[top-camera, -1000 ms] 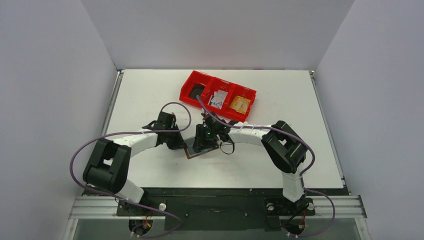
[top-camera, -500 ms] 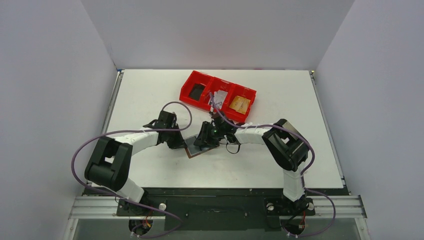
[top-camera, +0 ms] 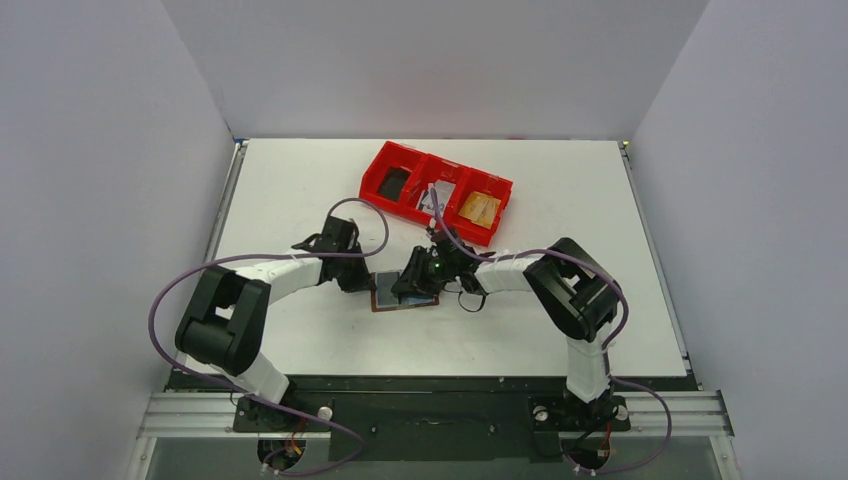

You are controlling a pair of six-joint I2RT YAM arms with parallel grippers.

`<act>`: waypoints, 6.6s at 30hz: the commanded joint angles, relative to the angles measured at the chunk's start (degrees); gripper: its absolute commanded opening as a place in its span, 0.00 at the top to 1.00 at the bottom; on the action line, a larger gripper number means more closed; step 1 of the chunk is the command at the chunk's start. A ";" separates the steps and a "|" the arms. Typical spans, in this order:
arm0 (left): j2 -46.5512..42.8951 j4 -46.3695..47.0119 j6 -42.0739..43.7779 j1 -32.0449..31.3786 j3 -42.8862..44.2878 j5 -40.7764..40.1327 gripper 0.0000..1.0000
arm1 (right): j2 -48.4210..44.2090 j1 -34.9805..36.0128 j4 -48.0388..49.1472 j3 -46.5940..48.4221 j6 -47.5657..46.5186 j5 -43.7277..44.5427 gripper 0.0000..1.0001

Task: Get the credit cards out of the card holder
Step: Remove the credit card from the card holder.

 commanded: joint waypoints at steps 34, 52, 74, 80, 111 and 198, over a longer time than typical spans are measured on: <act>3.09 -1.07 0.90 -2.10 -0.74 0.18 1.00 | -1.02 0.28 3.09 -2.05 -1.38 5.45 0.95; 4.93 -3.57 1.93 -1.15 -0.82 -2.35 1.00 | -5.41 0.15 -5.93 -2.24 -6.26 12.15 1.00; 5.46 -2.93 2.32 -0.94 -1.28 -2.07 1.00 | -5.20 -1.15 3.00 -4.20 -3.16 6.46 0.87; 5.70 -2.60 2.32 -0.98 -1.35 -1.79 1.00 | -3.16 -1.19 4.66 -3.93 -1.85 5.43 0.84; 6.89 -2.13 1.76 -2.00 -0.95 -1.72 1.00 | -0.75 -1.10 4.99 -4.61 -1.23 5.80 0.97; 7.58 -2.25 2.27 -1.12 -0.24 -1.80 1.00 | -14.48 -10.25 -0.76 -15.73 -8.02 7.19 1.00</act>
